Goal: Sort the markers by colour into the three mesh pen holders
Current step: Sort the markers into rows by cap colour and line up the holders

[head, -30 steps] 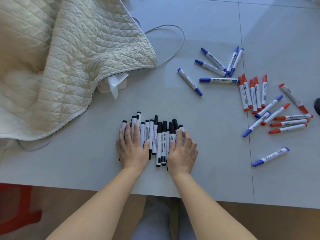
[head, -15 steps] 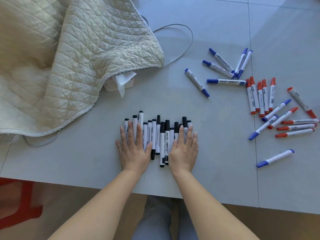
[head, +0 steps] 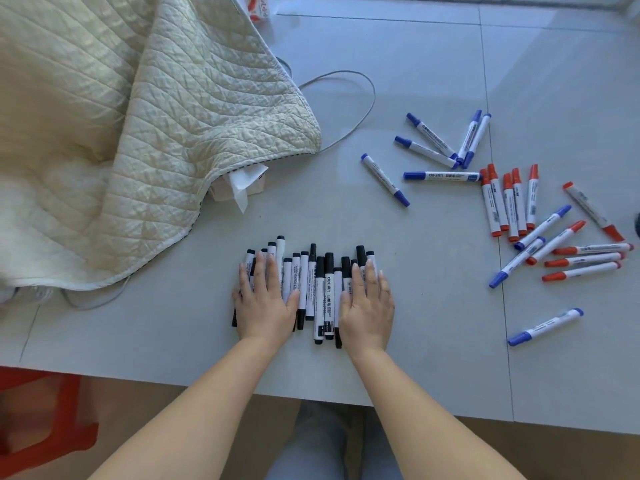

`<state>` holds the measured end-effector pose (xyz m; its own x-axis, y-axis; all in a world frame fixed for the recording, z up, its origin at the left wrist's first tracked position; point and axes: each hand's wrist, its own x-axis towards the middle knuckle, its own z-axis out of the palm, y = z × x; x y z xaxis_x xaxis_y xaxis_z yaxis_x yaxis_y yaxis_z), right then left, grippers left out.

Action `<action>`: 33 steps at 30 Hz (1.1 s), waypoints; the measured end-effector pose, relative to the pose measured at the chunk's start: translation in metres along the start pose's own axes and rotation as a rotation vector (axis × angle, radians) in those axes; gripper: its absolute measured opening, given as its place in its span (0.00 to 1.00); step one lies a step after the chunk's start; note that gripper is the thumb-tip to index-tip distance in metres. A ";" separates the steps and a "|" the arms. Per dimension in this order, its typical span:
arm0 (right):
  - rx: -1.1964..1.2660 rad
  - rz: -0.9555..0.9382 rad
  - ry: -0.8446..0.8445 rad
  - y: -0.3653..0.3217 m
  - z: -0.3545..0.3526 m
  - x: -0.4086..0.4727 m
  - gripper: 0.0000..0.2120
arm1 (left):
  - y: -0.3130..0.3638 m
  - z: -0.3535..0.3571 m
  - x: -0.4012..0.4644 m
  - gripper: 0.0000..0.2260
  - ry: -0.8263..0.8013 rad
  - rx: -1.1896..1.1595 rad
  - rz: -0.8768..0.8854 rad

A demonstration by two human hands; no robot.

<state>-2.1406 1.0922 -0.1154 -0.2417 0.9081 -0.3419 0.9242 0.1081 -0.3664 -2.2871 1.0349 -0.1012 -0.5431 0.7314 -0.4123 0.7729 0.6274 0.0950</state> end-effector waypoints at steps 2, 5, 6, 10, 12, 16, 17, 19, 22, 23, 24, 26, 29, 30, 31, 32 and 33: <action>0.036 -0.002 0.031 0.000 -0.009 0.004 0.23 | 0.007 -0.009 0.001 0.32 0.052 0.000 0.026; 0.082 0.003 0.076 0.009 -0.030 0.015 0.21 | 0.035 -0.028 0.009 0.29 0.153 -0.101 0.123; 0.095 0.011 0.101 0.014 -0.040 0.021 0.21 | 0.048 -0.035 0.013 0.26 0.187 -0.157 0.163; 0.165 0.016 0.188 0.043 -0.081 0.045 0.17 | 0.103 -0.057 0.030 0.16 0.216 -0.393 0.236; 0.182 -0.020 0.215 0.058 -0.101 0.060 0.16 | 0.128 -0.061 0.043 0.15 0.176 -0.420 0.235; 0.134 -0.074 0.252 0.086 -0.137 0.103 0.14 | 0.169 -0.063 0.074 0.16 0.098 -0.388 0.180; 0.116 -0.088 0.250 0.091 -0.143 0.113 0.14 | 0.177 -0.064 0.081 0.16 0.085 -0.373 0.171; 0.066 -0.124 0.244 0.099 -0.152 0.134 0.14 | 0.190 -0.064 0.095 0.16 0.071 -0.321 0.167; 0.010 -0.211 0.231 0.103 -0.158 0.165 0.14 | 0.206 -0.064 0.117 0.16 0.115 -0.238 0.187; -0.011 -0.248 0.230 0.102 -0.159 0.175 0.15 | 0.211 -0.063 0.123 0.16 0.141 -0.205 0.211; -0.043 -0.284 0.228 0.101 -0.159 0.185 0.15 | 0.215 -0.061 0.129 0.16 0.160 -0.159 0.242; -0.113 -0.350 0.220 0.099 -0.156 0.202 0.17 | 0.219 -0.058 0.140 0.17 0.152 -0.036 0.310; -0.212 -0.407 0.168 0.098 -0.150 0.222 0.18 | 0.219 -0.052 0.151 0.13 0.094 0.113 0.357; -0.242 -0.409 0.150 0.098 -0.147 0.226 0.18 | 0.217 -0.050 0.153 0.11 0.077 0.130 0.353; -0.269 -0.409 0.136 0.099 -0.145 0.229 0.18 | 0.216 -0.048 0.155 0.09 0.061 0.137 0.346; -0.286 -0.407 0.124 0.098 -0.144 0.232 0.17 | 0.213 -0.047 0.156 0.09 0.046 0.146 0.341; -0.298 -0.412 0.109 0.098 -0.142 0.234 0.16 | 0.211 -0.047 0.158 0.10 0.034 0.164 0.344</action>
<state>-2.0643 1.3730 -0.1089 -0.5856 0.8012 -0.1234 0.8068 0.5614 -0.1841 -2.2251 1.2956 -0.1032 -0.2512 0.9021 -0.3510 0.9526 0.2947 0.0755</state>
